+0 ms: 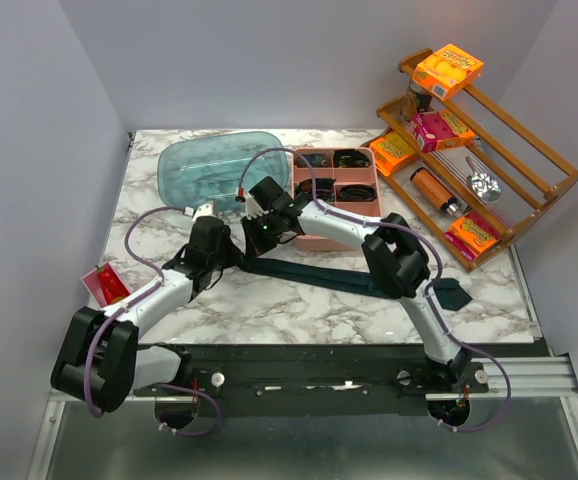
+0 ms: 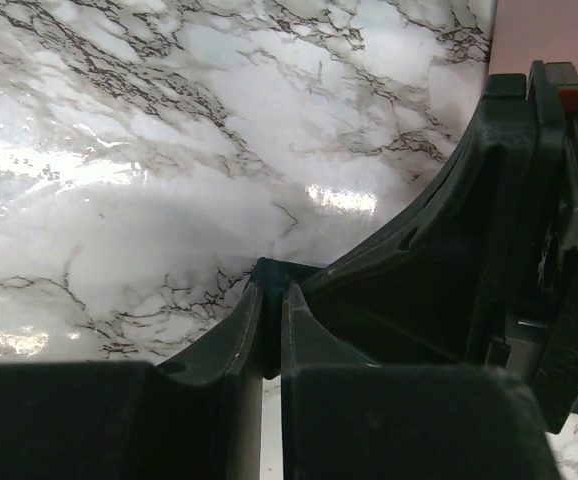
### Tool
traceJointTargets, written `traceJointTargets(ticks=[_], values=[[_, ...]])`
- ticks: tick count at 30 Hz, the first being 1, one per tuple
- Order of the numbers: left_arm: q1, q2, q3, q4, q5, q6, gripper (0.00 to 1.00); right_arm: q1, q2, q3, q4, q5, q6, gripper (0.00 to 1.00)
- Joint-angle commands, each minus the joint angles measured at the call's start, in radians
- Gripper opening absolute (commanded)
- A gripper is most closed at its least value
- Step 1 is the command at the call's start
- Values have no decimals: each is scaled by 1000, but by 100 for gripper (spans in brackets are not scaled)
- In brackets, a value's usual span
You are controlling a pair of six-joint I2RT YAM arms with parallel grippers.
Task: Roll the ties
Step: Roll the tie at the center of the board.
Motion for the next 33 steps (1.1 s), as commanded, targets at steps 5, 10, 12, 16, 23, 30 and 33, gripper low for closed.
traceJointTargets(ticks=[5,10,12,16,23,30,33], values=[[-36,-22,54,-103,-112,27,0,6,78,79,-33,-4,-7,4],[-66,0,79,-127,-156,33,0,8,91,96,-32,-25,4,4],[-76,6,85,-132,-178,27,0,8,91,96,-32,-30,6,4],[-90,3,97,-161,-221,16,0,12,88,78,-27,-45,12,4],[-111,7,107,-166,-247,21,0,26,97,81,-15,-67,26,4],[-162,47,122,-166,-288,24,0,37,126,107,-15,-82,46,4],[-175,58,125,-166,-307,24,0,37,135,118,-15,-86,50,4]])
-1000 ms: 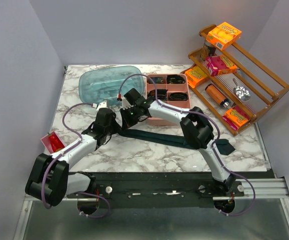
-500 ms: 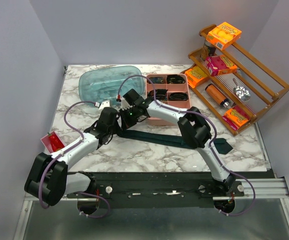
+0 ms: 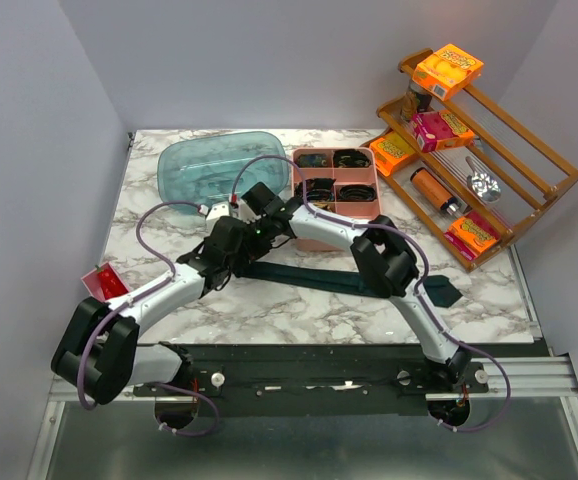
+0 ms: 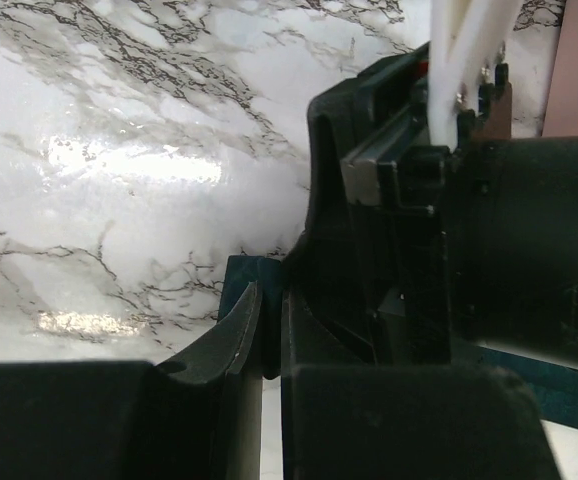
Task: Roll the ties
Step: Roll the tie at the center of the board.
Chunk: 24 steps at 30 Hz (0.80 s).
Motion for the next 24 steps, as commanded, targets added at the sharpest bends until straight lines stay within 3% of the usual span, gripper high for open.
traceJointTargets(ticks=[1,24], values=[[-31,19,33,3,-75,2,0,13,44,36,1,-32,16,4],[-47,-20,42,-174,-294,-46,0,9,-71,16,-67,126,-53,4]])
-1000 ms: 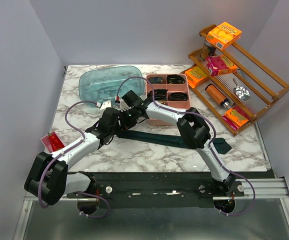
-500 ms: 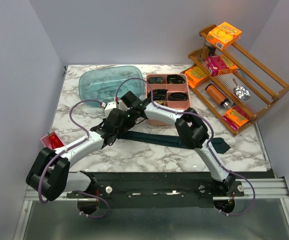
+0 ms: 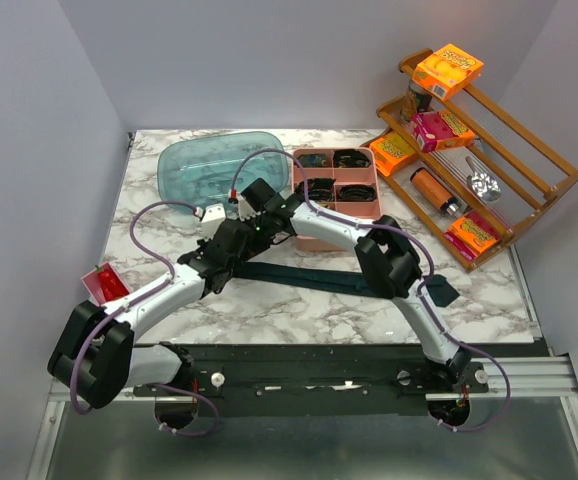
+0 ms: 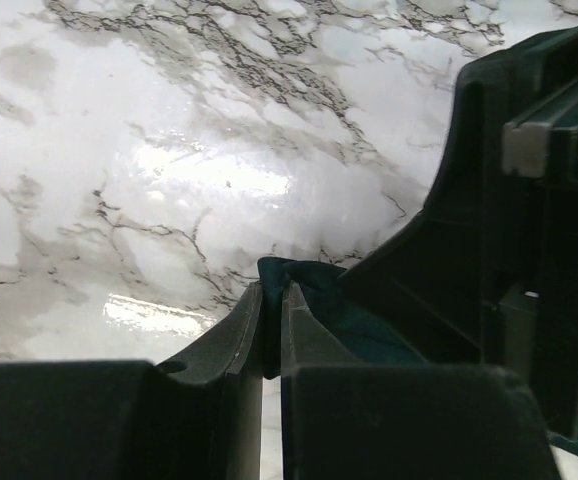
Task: Roll the ties
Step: Roll the tie at the center of the board.
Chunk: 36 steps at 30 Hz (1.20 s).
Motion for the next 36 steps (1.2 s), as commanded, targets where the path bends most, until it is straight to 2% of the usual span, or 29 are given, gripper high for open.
traceJointTargets(ticks=[1,17,36], values=[[-3,7,20,-53,-98,-20,0,5,-40,-1,-39,53,-31,4],[-5,42,43,-57,-119,-37,0,37,48,65,-18,-100,2,4],[-8,57,52,-45,-116,-17,0,54,131,167,-55,-78,13,4]])
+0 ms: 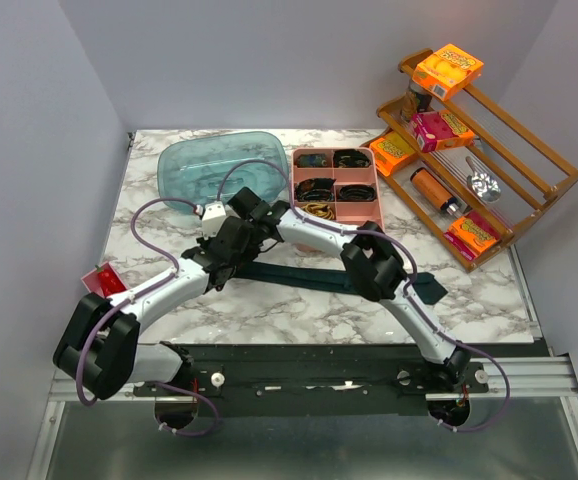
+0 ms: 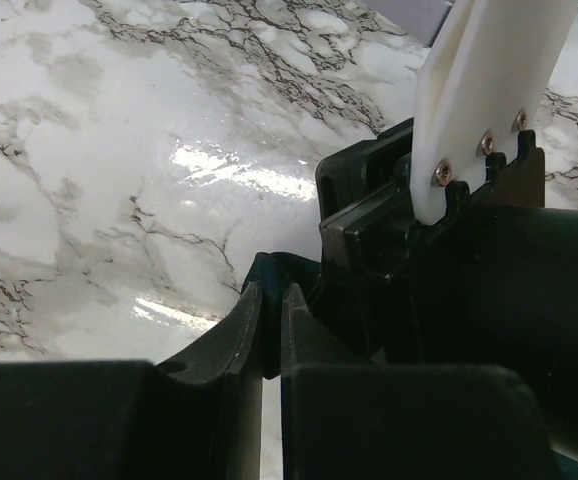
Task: Roll the ties
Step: Roll the tie at the center of the board.
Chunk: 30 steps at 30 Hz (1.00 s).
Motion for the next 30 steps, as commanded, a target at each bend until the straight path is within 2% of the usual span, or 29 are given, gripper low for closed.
traceJointTargets(ticks=[1,6,17,30], values=[[-7,8,14,-13,-56,1,0,9,6,19,-15,9,3,4],[-13,23,41,-65,-125,5,0,-3,-70,-42,8,-6,9,4],[-71,94,132,-146,-186,31,0,-82,-245,-236,66,-22,9,4],[-207,390,333,-290,-332,8,0,-155,-342,-455,95,55,22,4]])
